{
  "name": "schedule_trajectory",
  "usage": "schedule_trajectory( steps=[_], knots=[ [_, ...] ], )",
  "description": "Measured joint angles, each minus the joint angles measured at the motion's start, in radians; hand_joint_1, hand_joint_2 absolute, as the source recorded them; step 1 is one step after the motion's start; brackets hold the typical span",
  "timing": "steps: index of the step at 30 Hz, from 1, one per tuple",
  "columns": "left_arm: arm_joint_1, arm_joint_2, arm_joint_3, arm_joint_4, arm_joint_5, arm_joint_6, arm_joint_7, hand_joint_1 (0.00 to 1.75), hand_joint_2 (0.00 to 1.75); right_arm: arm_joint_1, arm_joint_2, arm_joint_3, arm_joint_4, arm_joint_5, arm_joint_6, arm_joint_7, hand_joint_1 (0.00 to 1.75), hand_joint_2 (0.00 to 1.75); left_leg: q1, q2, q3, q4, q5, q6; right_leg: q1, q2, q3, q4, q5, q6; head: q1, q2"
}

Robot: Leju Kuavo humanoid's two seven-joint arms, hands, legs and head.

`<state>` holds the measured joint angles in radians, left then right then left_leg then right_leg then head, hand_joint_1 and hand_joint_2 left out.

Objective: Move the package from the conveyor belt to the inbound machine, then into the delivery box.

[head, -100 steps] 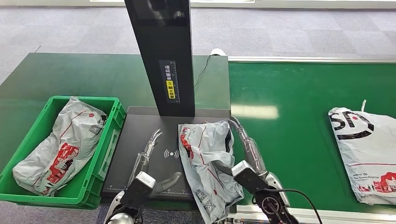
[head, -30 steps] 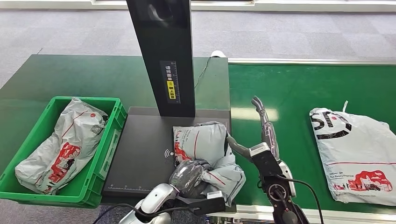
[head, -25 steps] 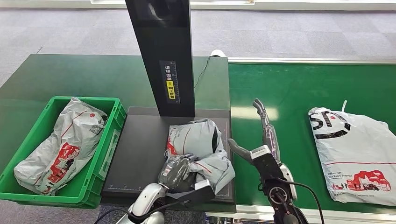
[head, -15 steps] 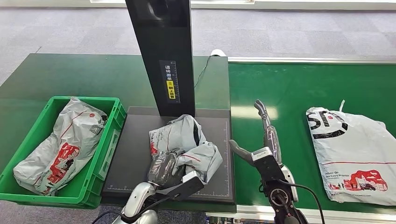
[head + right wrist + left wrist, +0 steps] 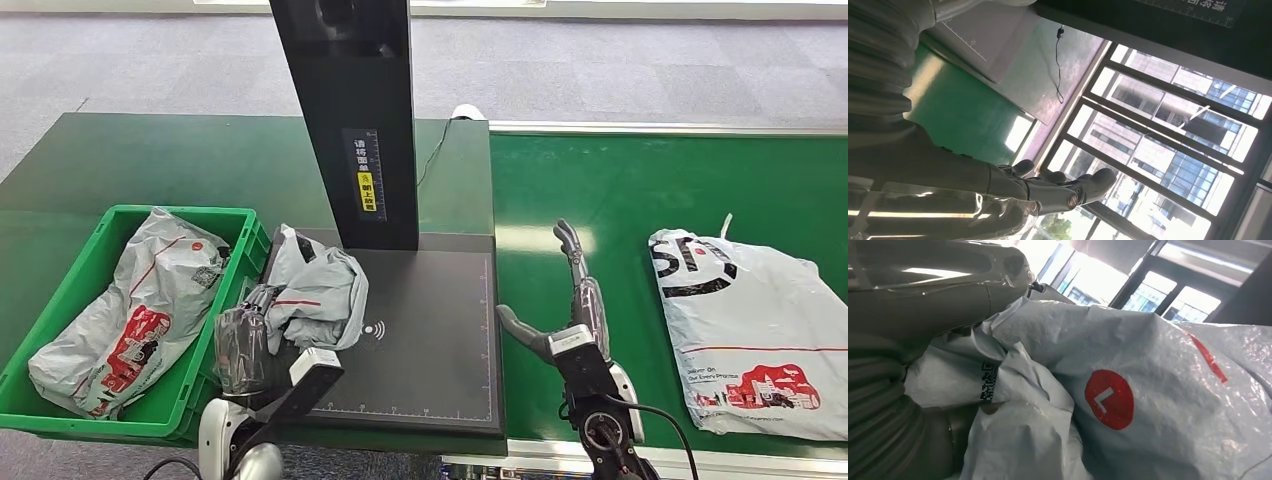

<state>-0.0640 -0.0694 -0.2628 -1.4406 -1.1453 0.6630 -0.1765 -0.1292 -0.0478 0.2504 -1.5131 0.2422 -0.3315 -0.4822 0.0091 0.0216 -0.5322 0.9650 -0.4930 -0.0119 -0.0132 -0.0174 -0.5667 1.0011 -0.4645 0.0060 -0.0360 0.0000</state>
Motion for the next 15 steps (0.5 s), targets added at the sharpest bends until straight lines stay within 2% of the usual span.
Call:
schedule_trajectory(
  steps=[6, 8, 10, 13, 15],
  knots=[
    [0.01, 0.0, 0.019, -0.02, -0.001, 0.0, -0.002, 1.75, 1.75, 0.002, 0.0, -0.001, -0.005, 0.0, 0.0, 0.0, 0.0, 1.75, 0.0, 0.0, 0.0, 0.0, 0.0, 0.0, 0.0, 0.0, 0.0, 0.0, 0.0, 0.0, 0.0, 0.0],
    [0.017, -0.006, 0.031, -0.032, -0.016, 0.0, -0.033, 1.75, 1.75, 0.002, 0.0, -0.001, -0.006, 0.0, 0.0, 0.0, 0.0, 1.75, 0.0, 0.0, -0.001, 0.0, 0.0, 0.0, 0.0, 0.0, -0.001, 0.0, 0.0, 0.0, 0.0, 0.0],
    [0.031, -0.031, 0.073, -0.074, -0.04, 0.0, -0.141, 1.75, 1.75, 0.004, 0.0, -0.001, -0.008, 0.001, 0.0, 0.0, 0.0, 1.75, 0.0, 0.0, -0.001, 0.0, 0.0, 0.0, 0.0, 0.0, -0.001, 0.0, 0.0, 0.0, 0.0, 0.0],
    [0.054, -0.093, 0.179, -0.178, -0.006, 0.001, -0.382, 1.75, 1.75, 0.014, 0.0, -0.002, -0.017, 0.004, -0.001, -0.001, 0.0, 1.75, 0.0, 0.001, -0.002, 0.0, 0.0, 0.0, 0.0, 0.0, -0.002, 0.0, 0.0, 0.0, 0.0, 0.0],
    [0.064, -0.121, 0.247, -0.268, 0.043, 0.001, -0.48, 1.75, 1.75, 0.027, -0.002, -0.004, -0.023, 0.003, -0.001, -0.004, 0.0, 1.75, 0.0, 0.001, -0.002, 0.0, 0.0, 0.0, 0.0, 0.0, -0.002, 0.0, 0.0, 0.0, 0.0, 0.0]
  ],
)
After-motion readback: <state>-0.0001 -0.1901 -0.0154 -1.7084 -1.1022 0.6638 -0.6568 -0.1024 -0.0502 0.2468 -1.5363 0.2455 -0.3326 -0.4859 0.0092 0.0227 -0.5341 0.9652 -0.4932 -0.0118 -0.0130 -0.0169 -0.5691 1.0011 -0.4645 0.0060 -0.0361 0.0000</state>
